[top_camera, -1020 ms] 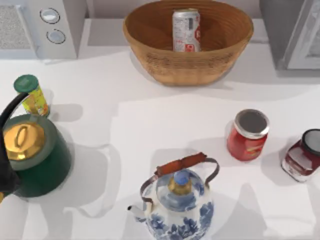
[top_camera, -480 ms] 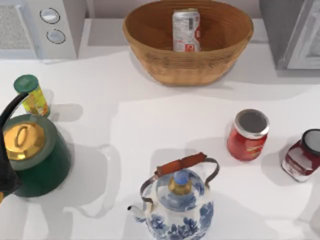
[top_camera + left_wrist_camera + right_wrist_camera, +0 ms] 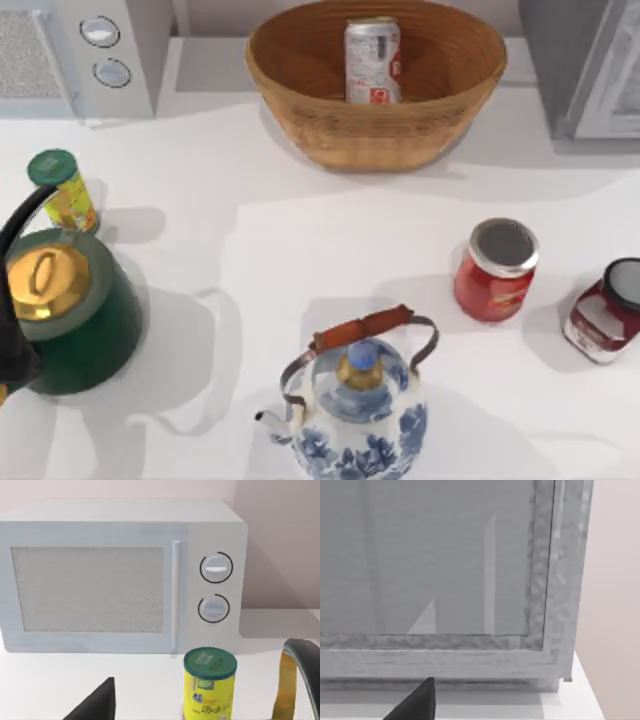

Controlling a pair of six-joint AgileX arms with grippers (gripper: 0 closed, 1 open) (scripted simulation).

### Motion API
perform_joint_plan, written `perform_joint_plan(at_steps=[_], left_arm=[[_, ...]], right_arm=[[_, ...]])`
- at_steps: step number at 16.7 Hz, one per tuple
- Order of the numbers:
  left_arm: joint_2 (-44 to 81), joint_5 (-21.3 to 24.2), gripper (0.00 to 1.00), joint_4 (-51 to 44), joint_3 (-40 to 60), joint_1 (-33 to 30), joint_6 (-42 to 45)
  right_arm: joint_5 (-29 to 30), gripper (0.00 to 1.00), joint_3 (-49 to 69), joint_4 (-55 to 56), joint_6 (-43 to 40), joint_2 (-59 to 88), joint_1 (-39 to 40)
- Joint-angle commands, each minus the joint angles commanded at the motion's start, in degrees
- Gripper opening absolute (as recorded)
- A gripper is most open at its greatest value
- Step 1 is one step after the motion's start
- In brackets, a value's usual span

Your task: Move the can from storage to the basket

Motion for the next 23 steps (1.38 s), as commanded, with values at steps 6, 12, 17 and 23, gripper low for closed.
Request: perform_joint_plan(at_steps=[6,12,17,23], left_arm=[[0.0,0.0,1.00,0.0,0.0,0.0,0.0],[0.0,0.0,1.00,0.0,0.0,0.0,0.0],[0.0,0.0,1.00,0.0,0.0,0.0,0.0],[0.0,0.0,1.00,0.0,0.0,0.0,0.0]], right_arm=[[0.1,1.00,1.6,-2.0,0.0,-0.2,-0.1],[-1.1,1.00,19.6,-21.3,0.2,-1.2,-1.6],[-2.0,1.00,42.1,-48.4,0.2,-4.2,-2.1],[-1.9,1.00,67.5,-78.8,0.1,-9.0,-1.6]])
